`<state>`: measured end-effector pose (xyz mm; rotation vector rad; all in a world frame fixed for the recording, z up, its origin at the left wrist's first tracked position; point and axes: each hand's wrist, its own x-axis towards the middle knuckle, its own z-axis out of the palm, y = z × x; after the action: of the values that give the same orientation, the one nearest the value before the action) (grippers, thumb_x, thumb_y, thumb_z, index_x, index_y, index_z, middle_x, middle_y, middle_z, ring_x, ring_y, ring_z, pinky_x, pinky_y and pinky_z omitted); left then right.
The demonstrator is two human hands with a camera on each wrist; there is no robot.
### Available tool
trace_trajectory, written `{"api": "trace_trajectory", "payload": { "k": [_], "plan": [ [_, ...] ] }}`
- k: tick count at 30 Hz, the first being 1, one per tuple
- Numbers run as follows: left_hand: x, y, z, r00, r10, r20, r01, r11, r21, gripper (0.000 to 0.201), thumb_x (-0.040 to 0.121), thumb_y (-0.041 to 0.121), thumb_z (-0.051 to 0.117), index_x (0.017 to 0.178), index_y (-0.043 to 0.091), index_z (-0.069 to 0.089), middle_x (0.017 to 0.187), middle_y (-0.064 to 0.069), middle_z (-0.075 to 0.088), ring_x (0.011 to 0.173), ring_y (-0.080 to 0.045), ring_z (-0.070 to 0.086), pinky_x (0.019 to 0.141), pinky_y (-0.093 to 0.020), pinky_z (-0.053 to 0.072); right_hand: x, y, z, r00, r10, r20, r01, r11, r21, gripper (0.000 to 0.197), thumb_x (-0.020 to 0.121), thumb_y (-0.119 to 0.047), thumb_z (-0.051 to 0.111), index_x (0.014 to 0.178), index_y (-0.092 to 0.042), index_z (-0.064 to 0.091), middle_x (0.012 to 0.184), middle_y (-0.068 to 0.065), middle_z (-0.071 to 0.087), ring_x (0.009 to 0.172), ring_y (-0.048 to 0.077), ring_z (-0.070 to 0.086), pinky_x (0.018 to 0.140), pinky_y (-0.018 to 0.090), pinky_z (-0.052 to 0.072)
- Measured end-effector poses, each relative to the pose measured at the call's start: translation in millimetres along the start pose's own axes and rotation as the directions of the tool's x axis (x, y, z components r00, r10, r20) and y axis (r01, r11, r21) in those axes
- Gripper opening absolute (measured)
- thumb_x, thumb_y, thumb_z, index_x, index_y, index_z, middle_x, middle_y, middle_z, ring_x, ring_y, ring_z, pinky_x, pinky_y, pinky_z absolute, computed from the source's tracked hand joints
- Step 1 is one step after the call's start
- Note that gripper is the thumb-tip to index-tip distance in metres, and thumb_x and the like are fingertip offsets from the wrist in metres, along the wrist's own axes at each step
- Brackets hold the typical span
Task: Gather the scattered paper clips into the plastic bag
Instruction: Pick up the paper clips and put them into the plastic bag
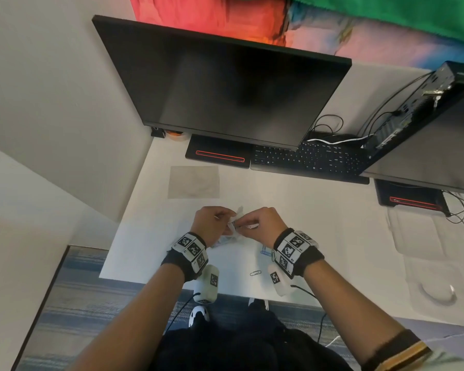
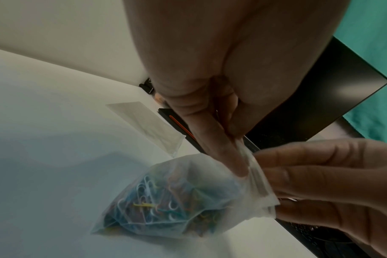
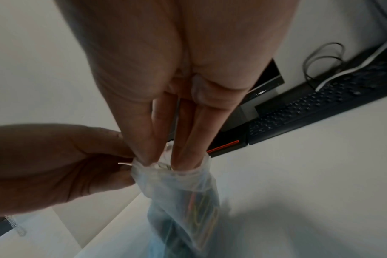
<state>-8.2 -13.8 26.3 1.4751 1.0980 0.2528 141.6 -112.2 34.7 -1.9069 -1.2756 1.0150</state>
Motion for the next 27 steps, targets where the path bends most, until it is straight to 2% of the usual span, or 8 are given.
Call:
{"api": "trace_trajectory", "payload": {
  "k": [2, 4, 7, 10, 12, 16, 20, 27],
  "plan": [
    [0.2, -1.4, -1.4, 1.0, -0.002, 0.001, 0.002, 1.0, -0.005, 0.028, 0.093, 0.0, 0.053, 0.087, 0.017, 0.075, 0.088, -0.01, 0.074, 0.071, -0.024, 0.075, 0.073, -0.039, 0.063, -2.3, -2.5, -1.9, 0.999, -0.035, -0.003, 0.035, 0.999, 0.004, 0.016, 0.08, -0.013, 0.073, 0.092, -0.021, 0.079, 0.091, -0.007, 0.076, 0.087, -0.001, 0.069, 0.084, 0.013, 0.052],
    [0.0, -1.8, -2.5, 1.0, -0.004, 0.001, 0.004, 1.0, -0.004, 0.026, 0.093, 0.001, 0.054, 0.089, 0.017, 0.075, 0.089, -0.011, 0.074, 0.07, -0.023, 0.075, 0.072, -0.038, 0.063, -5.8, 1.9, -11.1, 0.995, -0.025, -0.097, 0.032, 0.997, 0.066, 0.015, 0.08, -0.008, 0.074, 0.091, -0.017, 0.079, 0.09, -0.004, 0.076, 0.085, 0.004, 0.07, 0.081, 0.015, 0.054],
    [-0.9, -2.8, -5.0, 1.0, -0.007, -0.003, 0.006, 1.0, -0.018, 0.023, 0.092, 0.002, 0.056, 0.09, 0.016, 0.075, 0.095, -0.015, 0.074, 0.072, -0.022, 0.075, 0.069, -0.035, 0.063, -16.2, 25.4, -23.0, 0.961, 0.16, -0.223, -0.138, 0.984, 0.111, 0.016, 0.074, -0.008, 0.08, 0.089, -0.013, 0.077, 0.083, 0.002, 0.074, 0.077, 0.018, 0.069, 0.072, 0.03, 0.06],
    [-1.9, -2.2, -6.6, 1.0, -0.011, -0.007, 0.011, 0.999, -0.033, 0.022, 0.092, 0.002, 0.057, 0.09, 0.015, 0.075, 0.097, -0.014, 0.073, 0.075, -0.021, 0.075, 0.067, -0.033, 0.063, -36.1, 63.2, -16.3, 0.901, 0.42, -0.11, -0.433, 0.888, -0.155, 0.048, 0.061, -0.028, 0.09, 0.102, -0.025, 0.066, 0.091, -0.006, 0.065, 0.082, 0.012, 0.062, 0.08, 0.025, 0.053],
    [-2.9, -2.0, -7.2, 1.0, -0.013, -0.009, 0.013, 0.999, -0.039, 0.022, 0.092, 0.001, 0.056, 0.092, 0.013, 0.075, 0.098, -0.014, 0.073, 0.073, -0.019, 0.075, 0.066, -0.03, 0.063, -49.9, 83.8, -0.6, 0.867, 0.498, -0.003, -0.486, 0.845, -0.222, 0.069, 0.053, -0.039, 0.092, 0.113, -0.029, 0.058, 0.099, -0.005, 0.058, 0.088, 0.011, 0.059, 0.084, 0.025, 0.05],
    [-5.0, -4.0, -7.9, 1.0, -0.017, -0.004, 0.017, 0.999, -0.051, 0.021, 0.093, 0.002, 0.056, 0.095, 0.011, 0.075, 0.099, -0.014, 0.073, 0.073, -0.019, 0.075, 0.066, -0.033, 0.063, -58.5, 101.1, 27.7, 0.911, 0.408, -0.054, -0.41, 0.884, -0.225, 0.087, 0.045, -0.043, 0.092, 0.121, -0.029, 0.052, 0.106, -0.001, 0.044, 0.086, 0.01, 0.048, 0.075, 0.019, 0.041],
    [-6.2, -6.4, -11.7, 1.0, -0.009, -0.01, 0.009, 0.999, -0.037, 0.02, 0.093, 0.003, 0.056, 0.094, 0.012, 0.075, 0.099, -0.013, 0.073, 0.073, -0.019, 0.075, 0.068, -0.035, 0.063, -55.5, 95.6, 45.9, 0.944, 0.328, -0.028, -0.321, 0.9, -0.293, 0.094, 0.048, -0.04, 0.091, 0.13, -0.027, 0.046, 0.112, 0.0, 0.034, 0.1, 0.017, 0.046, 0.092, 0.028, 0.044],
    [-7.3, -9.0, -17.9, 1.0, -0.002, -0.016, 0.001, 0.999, -0.035, 0.022, 0.093, 0.001, 0.056, 0.093, 0.012, 0.075, 0.099, -0.013, 0.072, 0.076, -0.022, 0.075, 0.067, -0.032, 0.063, -52.2, 98.7, 47.9, 0.942, 0.263, -0.211, -0.306, 0.929, -0.207, 0.053, 0.063, -0.021, 0.087, 0.111, -0.018, 0.066, 0.1, 0.002, 0.049, 0.085, 0.015, 0.052, 0.082, 0.023, 0.047]
  ]
}}
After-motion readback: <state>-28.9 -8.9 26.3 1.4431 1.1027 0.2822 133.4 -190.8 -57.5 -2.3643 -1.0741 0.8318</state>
